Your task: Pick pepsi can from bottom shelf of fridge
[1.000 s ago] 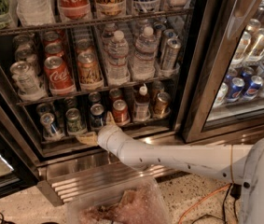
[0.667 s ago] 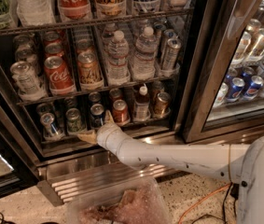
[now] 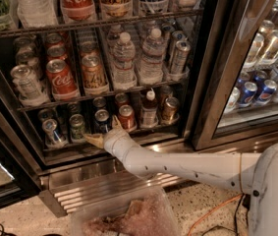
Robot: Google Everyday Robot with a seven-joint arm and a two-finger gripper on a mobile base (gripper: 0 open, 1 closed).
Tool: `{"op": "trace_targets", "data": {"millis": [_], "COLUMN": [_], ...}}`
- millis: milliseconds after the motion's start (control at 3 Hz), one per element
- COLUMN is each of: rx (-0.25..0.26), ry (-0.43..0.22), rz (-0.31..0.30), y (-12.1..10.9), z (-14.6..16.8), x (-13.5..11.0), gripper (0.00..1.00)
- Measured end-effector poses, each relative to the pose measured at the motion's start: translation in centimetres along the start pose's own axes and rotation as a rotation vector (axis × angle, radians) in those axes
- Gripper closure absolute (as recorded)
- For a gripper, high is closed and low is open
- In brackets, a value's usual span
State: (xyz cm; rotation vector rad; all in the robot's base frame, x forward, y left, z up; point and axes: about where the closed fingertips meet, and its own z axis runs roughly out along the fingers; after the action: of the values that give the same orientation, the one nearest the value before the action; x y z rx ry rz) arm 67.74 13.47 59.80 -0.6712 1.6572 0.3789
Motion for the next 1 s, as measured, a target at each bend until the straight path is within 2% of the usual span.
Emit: {"op": "trace_targets", "data": {"millis": [333,667,1000], "rx": [0.014,0.027,0.035], "ry": [0.012,0.019,0.014], "rz": [0.011,0.023,0.025], "y": [-0.05,-0.23,-0.38], "z": [0.45,0.86,0.86], "x": [0.82,1.45,1.41], "gripper": [0.25,0.27,0.33]}}
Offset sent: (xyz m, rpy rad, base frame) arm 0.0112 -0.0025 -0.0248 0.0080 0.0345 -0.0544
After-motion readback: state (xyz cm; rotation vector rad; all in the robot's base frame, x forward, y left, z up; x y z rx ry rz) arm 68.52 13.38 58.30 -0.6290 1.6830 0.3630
